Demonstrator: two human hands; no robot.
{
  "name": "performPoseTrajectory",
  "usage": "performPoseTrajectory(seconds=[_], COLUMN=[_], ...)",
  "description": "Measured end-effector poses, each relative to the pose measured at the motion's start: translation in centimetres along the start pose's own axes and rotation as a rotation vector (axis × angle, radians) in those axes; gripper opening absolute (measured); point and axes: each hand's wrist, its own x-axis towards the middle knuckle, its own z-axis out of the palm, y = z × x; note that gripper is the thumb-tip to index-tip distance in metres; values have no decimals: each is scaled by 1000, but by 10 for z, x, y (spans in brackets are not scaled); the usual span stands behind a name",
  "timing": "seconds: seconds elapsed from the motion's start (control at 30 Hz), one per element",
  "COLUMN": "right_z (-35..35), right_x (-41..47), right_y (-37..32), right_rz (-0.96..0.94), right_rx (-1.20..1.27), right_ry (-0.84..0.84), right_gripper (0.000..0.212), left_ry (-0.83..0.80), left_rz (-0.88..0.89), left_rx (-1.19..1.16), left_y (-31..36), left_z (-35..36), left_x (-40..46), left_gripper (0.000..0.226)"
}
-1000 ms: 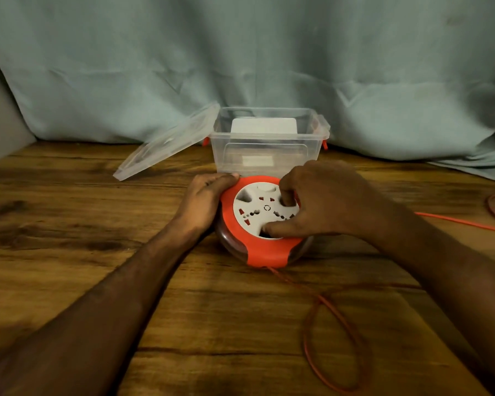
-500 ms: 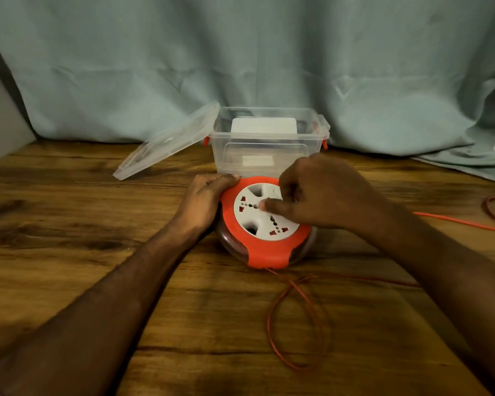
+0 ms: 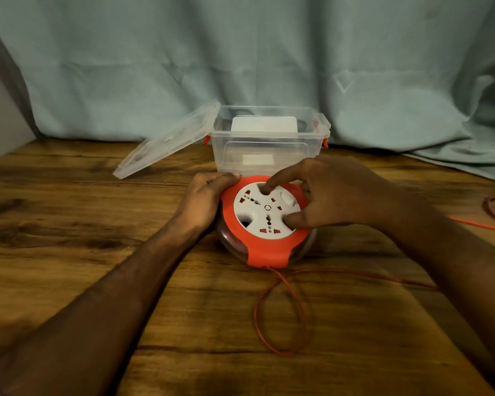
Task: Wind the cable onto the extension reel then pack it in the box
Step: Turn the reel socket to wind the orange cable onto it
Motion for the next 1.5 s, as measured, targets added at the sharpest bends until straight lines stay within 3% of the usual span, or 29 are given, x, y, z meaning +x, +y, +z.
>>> performPoseTrajectory(seconds=[0.3, 0.57, 0.83, 1.0, 1.13, 1.2, 1.27, 1.37, 1.5], right_z=[4, 16, 20, 24, 23, 18, 8, -4, -2], right_x=[-1, 4, 5, 4, 5, 5, 4, -1, -1], right_y=[-8, -12, -27, -38, -33, -29, -23, -13, -9], right_rz=[64, 74, 172, 226, 161, 124, 75, 36, 34], right_rx=[-120, -66, -38, -70, -72, -24, 26, 30, 53], right_ry=[34, 91, 117, 125, 180, 214, 108, -60, -9], right_gripper=[67, 59, 65, 64, 60, 43, 38, 59, 59], left_ry=[0, 4, 0, -22, 27, 54, 58, 32, 15], left_rz=[18, 36, 50, 39, 18, 15, 16, 23, 21], left_rx=[9, 25, 32, 20, 14, 10, 3, -12, 17], left_y=[-2, 1, 3, 6, 6, 6, 5, 5, 4], left_z=[0, 1, 1, 1, 1, 1, 1, 1, 0], left_x=[1, -1, -1, -2, -2, -1, -1, -1, -1], left_gripper=[31, 32, 30, 44, 32, 32, 33, 36, 40])
